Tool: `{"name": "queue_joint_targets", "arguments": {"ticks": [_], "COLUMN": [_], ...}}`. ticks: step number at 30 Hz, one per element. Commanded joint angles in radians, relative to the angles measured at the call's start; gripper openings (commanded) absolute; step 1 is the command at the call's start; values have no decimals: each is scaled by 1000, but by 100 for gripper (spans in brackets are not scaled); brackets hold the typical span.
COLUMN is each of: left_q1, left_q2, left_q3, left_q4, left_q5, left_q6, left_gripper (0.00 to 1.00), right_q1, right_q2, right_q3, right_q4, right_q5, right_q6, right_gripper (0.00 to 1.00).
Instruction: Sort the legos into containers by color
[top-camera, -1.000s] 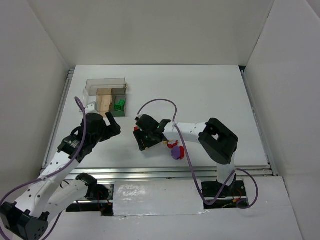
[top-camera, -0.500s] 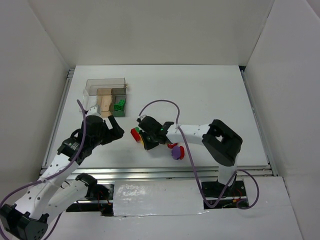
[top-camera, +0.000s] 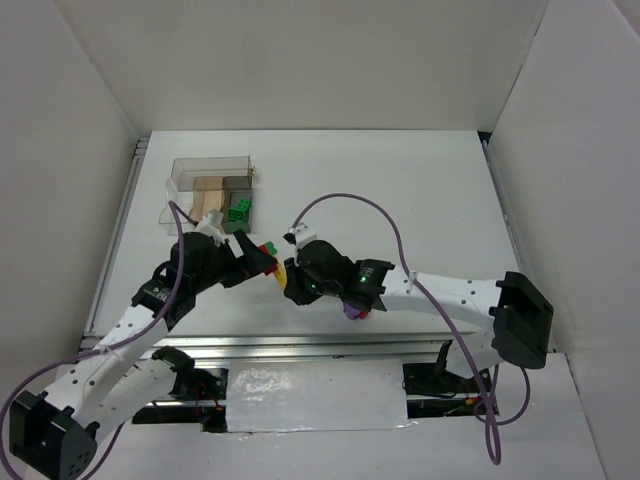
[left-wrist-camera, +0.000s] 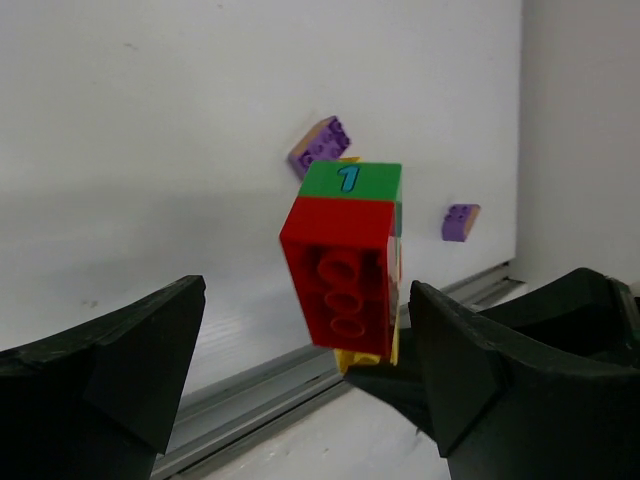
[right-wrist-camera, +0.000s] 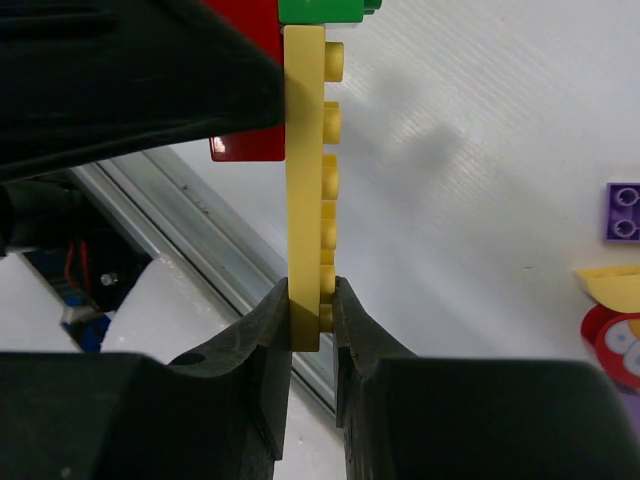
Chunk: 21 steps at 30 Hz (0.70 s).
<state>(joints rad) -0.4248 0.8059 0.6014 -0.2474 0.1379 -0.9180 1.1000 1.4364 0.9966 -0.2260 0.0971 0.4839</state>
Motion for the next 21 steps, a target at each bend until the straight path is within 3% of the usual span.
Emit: {"name": "queue_joint_targets", "arguments": {"ticks": [1, 6, 8, 9, 10, 11, 12, 13, 14, 16, 18, 21], "left_q1": [-5, -8, -6, -6, -6, -6, -8, -8, -6, -8, -6, -5], "left_q2": [6, 16, 21, 22, 21, 21, 24, 26, 26, 21, 13, 3], "left_q3": [-23, -60, -68, -69, -71, -69, -65, -58, -52, -28, -3, 15], "left_q4": [238, 335, 350, 355, 356, 358, 361, 359, 352, 324, 303, 295], "left_q5": [121, 173, 193, 200, 209, 215, 221, 229, 236, 242, 267, 398], "left_q6": [-48, -76, -78, -74, -71, -67, -50, -39, -29, 24, 111, 212], "left_gripper": [95, 79, 57, 36, 28, 21, 6, 0, 0, 0, 0, 0], "right_q1": [21, 29, 29, 29, 29, 29, 29, 29, 28, 23, -8, -95], "right_q2": [-60, -91, -96, -94, -94, -90, -91, -91, -99, -123, -201, -365], "right_q3": [17, 39, 43, 45, 46, 45, 45, 43, 36, 22, -30, -136], "right_q4": [10, -3, -3, -1, 2, 7, 13, 14, 17, 19, 49, 144], "right_q5": [49, 70, 73, 75, 75, 70, 63, 53, 49, 47, 14, -179], "right_q6": [54, 74, 85, 87, 93, 94, 97, 105, 108, 117, 110, 70], "right_gripper": [0, 0, 0, 0, 0, 7, 21, 37, 67, 98, 100, 100]}}
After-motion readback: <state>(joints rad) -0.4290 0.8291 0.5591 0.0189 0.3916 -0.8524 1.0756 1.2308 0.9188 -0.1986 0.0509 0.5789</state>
